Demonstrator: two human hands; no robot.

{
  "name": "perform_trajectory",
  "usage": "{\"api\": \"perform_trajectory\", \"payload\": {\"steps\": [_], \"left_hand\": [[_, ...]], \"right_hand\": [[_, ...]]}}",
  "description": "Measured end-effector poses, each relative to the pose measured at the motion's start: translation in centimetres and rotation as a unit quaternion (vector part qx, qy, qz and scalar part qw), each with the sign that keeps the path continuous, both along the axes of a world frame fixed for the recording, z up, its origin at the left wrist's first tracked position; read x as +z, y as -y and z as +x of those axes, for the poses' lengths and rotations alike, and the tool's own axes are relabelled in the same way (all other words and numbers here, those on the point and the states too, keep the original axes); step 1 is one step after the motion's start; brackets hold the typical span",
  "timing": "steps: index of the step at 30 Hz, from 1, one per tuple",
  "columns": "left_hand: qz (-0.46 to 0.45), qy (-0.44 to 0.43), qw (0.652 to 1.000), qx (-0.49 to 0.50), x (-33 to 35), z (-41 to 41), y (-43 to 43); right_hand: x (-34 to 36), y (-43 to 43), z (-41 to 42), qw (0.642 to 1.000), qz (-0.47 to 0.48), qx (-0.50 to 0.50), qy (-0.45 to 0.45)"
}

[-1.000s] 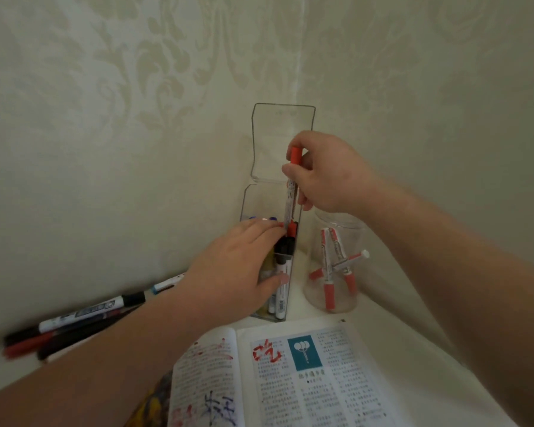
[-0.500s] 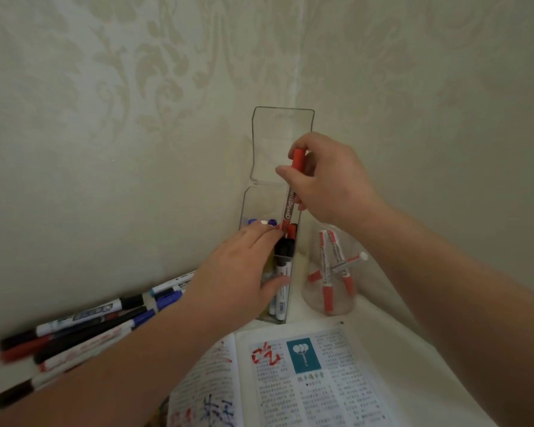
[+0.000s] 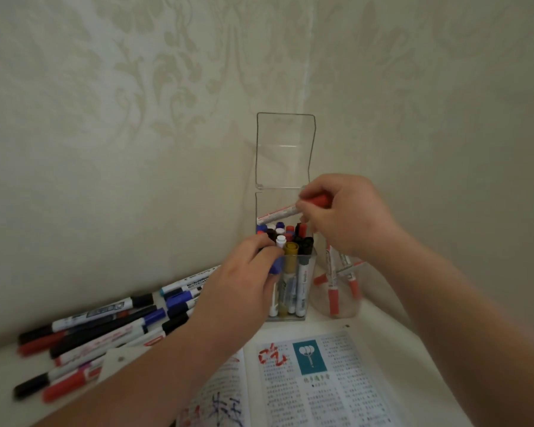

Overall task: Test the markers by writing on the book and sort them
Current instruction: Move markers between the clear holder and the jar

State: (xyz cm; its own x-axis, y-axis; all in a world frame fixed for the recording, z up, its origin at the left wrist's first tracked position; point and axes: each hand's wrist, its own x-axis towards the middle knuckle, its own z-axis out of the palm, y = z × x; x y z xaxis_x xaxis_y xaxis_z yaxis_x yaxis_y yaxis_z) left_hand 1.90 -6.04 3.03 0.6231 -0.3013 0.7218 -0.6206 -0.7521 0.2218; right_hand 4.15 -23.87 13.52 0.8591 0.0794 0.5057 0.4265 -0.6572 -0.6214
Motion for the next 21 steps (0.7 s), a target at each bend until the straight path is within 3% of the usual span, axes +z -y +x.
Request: {"api": "perform_trajectory", "payload": {"steps": [1,3,7,11,15,18,21], "left_hand": [[0.003,0.006,1.0,0.002,0.0,0.0,0.0],[0.011,0.017,1.0,0.014,0.2,-0.1,0.0],[0.036,0.024,0.998,0.043,0.4,0.1,0.4],[0.016,-0.006,0.998,0.053,0.7,-0.2,0.6],[-0.064,-0.003,0.997,-0.036,2.8,-2.9,1.3],[-0.074,-0.079,0.989,-0.104,3.8,-4.1,1.0],[-0.064,-0.128,0.984,-0.11,2.9,-4.0,-0.2]], "right_hand": [[0.0,0.2,-0.5,0.999,-0.043,-0.01,0.006],[0.2,0.9,-1.0,0.998,-0.043,-0.01,0.036],[2.1,3.7,-0.8,0.977,0.197,-0.023,0.078],[3.0,5.9,-1.6,0.937,0.329,-0.026,0.112],[1.8,5.7,-4.9,0.959,0.274,0.037,0.068],[-1.0,6.1,-6.9,0.976,0.189,0.085,-0.071],[-5.0,6.3,-7.2,0.974,0.097,0.094,-0.185]]}}
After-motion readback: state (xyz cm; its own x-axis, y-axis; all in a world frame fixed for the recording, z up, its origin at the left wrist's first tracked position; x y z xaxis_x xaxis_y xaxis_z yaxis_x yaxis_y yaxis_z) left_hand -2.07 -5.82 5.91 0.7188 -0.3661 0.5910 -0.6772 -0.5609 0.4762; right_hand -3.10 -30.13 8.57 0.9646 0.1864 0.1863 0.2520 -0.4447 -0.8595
